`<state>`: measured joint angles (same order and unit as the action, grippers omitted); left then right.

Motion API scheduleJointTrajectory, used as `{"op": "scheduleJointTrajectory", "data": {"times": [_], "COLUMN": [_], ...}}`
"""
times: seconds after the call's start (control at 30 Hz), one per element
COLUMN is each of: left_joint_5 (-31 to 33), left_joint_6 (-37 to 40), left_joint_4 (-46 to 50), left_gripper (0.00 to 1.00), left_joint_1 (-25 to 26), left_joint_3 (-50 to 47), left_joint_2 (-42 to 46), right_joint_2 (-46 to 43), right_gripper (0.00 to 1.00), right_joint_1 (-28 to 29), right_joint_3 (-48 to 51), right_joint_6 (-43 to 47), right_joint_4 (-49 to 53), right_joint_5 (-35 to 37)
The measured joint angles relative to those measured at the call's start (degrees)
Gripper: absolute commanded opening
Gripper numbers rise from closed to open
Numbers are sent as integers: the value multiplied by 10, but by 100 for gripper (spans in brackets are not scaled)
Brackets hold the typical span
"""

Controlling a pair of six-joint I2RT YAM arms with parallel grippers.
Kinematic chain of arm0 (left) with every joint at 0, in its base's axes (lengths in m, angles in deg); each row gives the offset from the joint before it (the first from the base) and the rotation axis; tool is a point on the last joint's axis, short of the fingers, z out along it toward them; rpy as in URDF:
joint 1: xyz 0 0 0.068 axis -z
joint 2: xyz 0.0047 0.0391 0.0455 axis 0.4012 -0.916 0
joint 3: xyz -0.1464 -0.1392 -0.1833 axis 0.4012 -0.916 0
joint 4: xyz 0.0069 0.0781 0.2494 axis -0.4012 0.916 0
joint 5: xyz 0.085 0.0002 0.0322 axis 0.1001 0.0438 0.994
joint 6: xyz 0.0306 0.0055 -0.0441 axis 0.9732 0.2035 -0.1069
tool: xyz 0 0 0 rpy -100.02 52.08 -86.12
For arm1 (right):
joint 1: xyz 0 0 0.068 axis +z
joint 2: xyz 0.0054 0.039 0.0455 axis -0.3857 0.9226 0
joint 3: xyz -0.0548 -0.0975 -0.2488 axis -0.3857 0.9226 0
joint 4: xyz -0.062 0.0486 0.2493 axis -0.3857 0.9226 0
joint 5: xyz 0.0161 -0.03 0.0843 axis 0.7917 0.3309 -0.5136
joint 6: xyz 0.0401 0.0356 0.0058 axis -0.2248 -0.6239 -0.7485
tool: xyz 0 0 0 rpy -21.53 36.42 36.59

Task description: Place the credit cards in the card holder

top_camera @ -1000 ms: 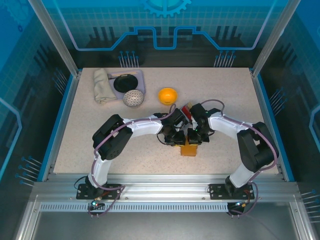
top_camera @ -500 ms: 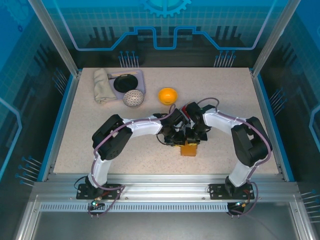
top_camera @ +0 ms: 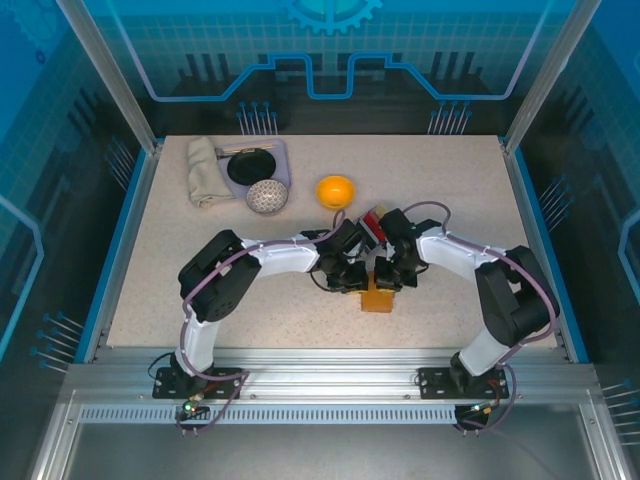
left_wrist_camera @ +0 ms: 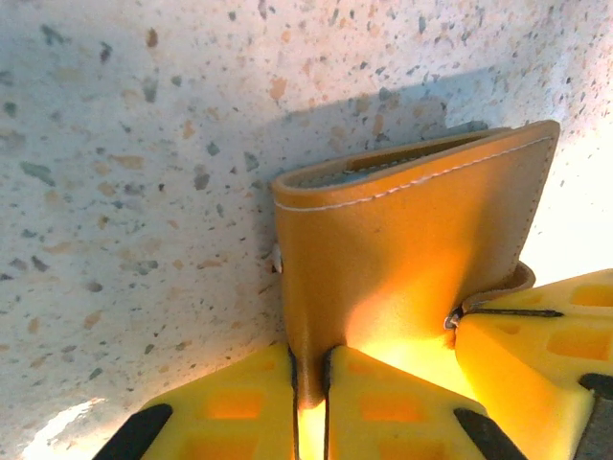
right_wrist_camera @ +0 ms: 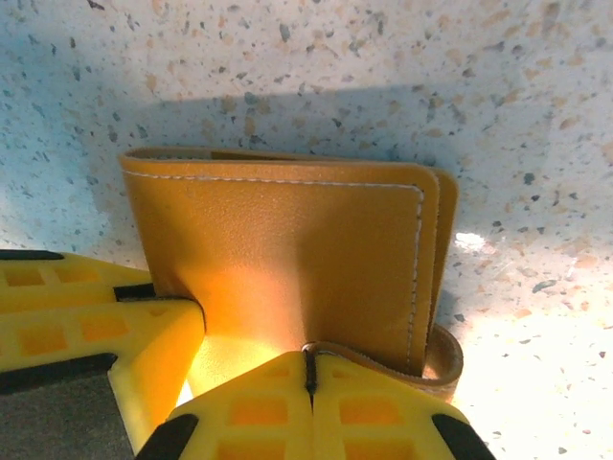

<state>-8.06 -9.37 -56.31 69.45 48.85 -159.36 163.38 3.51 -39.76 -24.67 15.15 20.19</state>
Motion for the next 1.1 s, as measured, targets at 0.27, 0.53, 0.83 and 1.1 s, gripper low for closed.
{"op": "scheduleJointTrajectory", "data": {"times": [0.27, 0.53, 0.83, 1.1], "left_joint_5": [-5, 59, 146, 124], "left_joint_6": [-9, -7, 9, 20], "left_joint_4": [-22, -14, -12, -17], "left_gripper": [31, 52, 57, 54], "left_joint_1": [-3, -15, -57, -72], "left_joint_3": [-21, -69, -122, -132], "left_joint_2": [9, 101, 239, 219], "right_joint_2": [19, -145, -244, -116], "right_gripper": [36, 66, 49, 44], "right_joint_1": [0, -37, -148, -53], "right_joint_3": [-13, 0, 18, 44], "right_joint_6": [20, 40, 79, 77], "right_joint_4": [0, -16, -18, -27], "right_joint_5": [-19, 22, 51, 4]}}
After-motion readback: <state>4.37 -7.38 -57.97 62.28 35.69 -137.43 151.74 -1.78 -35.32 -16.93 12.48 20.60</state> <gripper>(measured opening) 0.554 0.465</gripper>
